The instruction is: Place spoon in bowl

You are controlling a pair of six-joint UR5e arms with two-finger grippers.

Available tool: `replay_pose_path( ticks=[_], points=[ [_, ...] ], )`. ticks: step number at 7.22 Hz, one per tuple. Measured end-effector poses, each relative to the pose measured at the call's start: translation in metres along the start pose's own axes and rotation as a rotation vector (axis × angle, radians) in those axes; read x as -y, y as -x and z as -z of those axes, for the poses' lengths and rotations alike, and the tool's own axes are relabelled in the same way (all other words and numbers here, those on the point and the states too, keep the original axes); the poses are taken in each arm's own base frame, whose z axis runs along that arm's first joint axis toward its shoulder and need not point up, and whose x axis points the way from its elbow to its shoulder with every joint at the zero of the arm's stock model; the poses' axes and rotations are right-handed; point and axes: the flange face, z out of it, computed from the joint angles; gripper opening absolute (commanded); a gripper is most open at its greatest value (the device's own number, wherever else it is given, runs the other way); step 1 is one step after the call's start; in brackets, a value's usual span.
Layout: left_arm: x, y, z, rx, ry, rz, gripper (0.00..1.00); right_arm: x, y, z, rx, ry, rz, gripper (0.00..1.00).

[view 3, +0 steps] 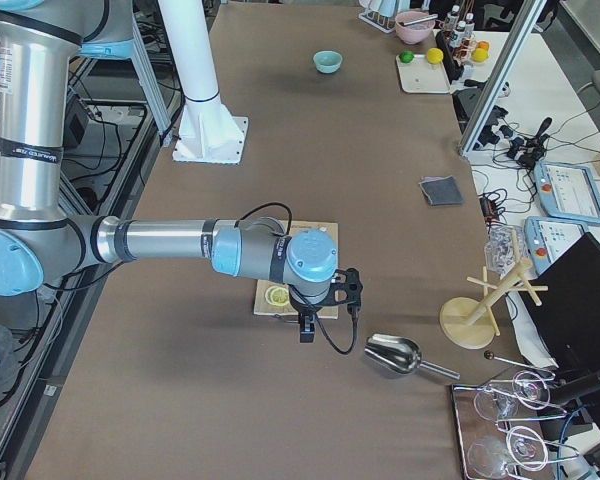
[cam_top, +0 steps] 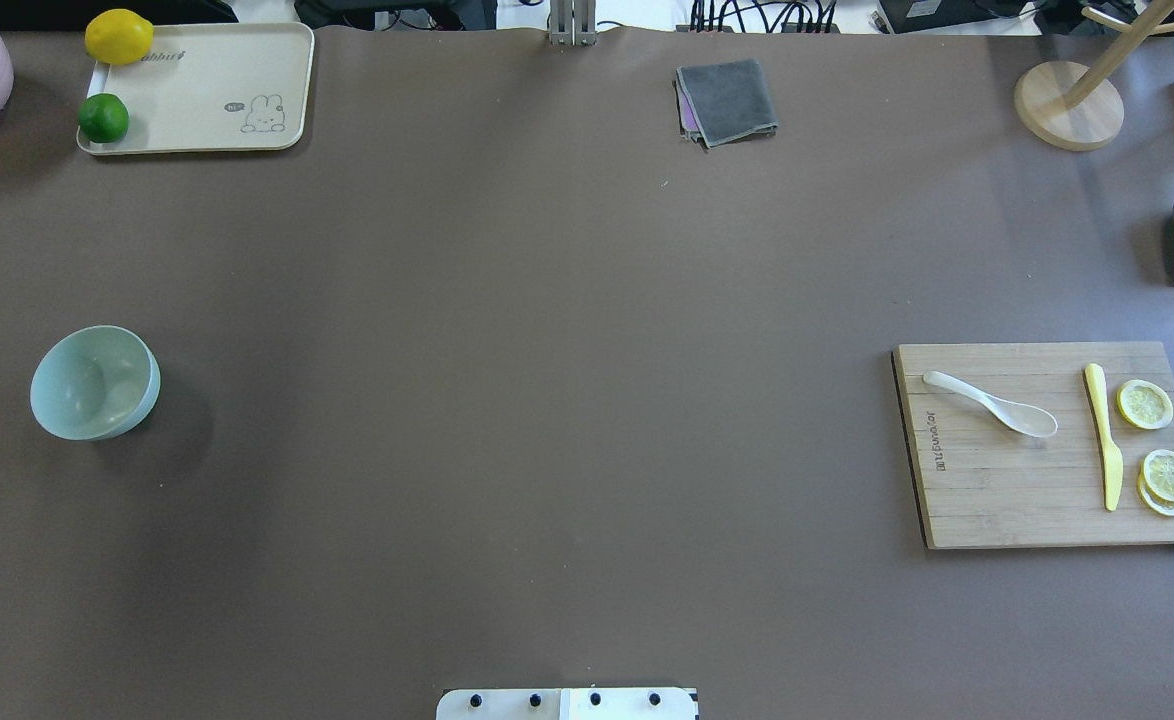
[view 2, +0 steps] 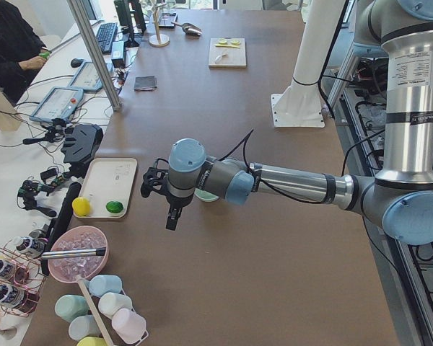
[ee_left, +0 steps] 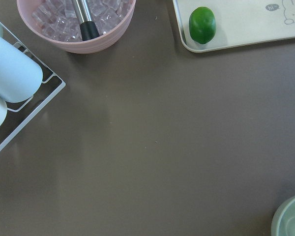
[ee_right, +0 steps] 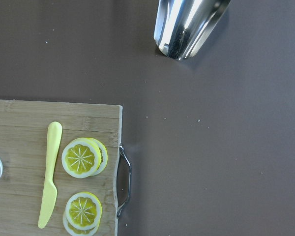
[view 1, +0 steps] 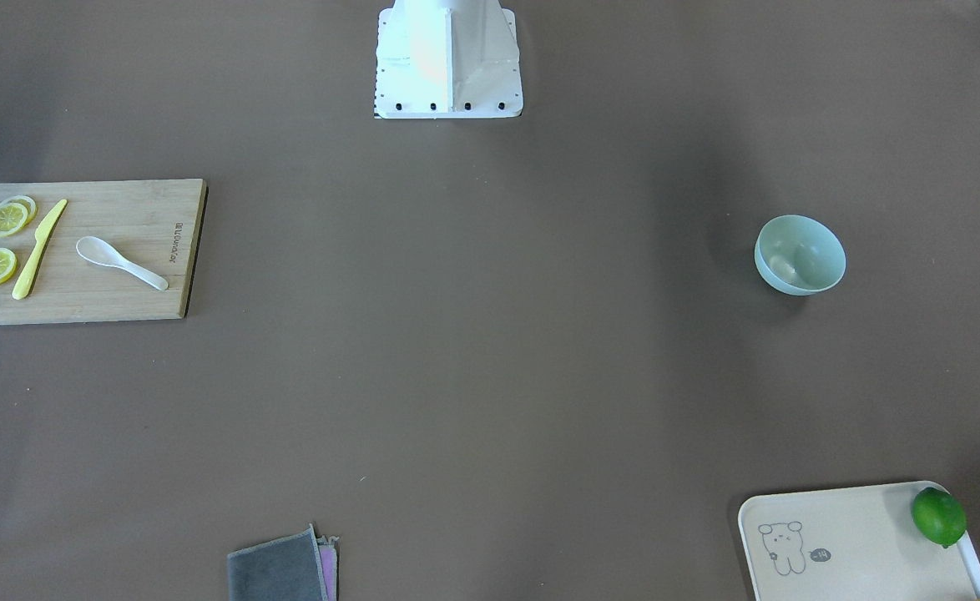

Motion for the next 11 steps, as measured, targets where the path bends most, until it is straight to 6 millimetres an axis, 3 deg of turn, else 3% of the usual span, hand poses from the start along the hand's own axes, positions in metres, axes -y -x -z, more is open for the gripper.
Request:
replay_pose_path(
  ticks=[11],
  points=[
    [0.0008,0.0045,-0.0054,-0.005,0.009,0.009,0.98,0.0027,0.004,0.0035,0.001,-0.008,-0.002,1.0]
  ],
)
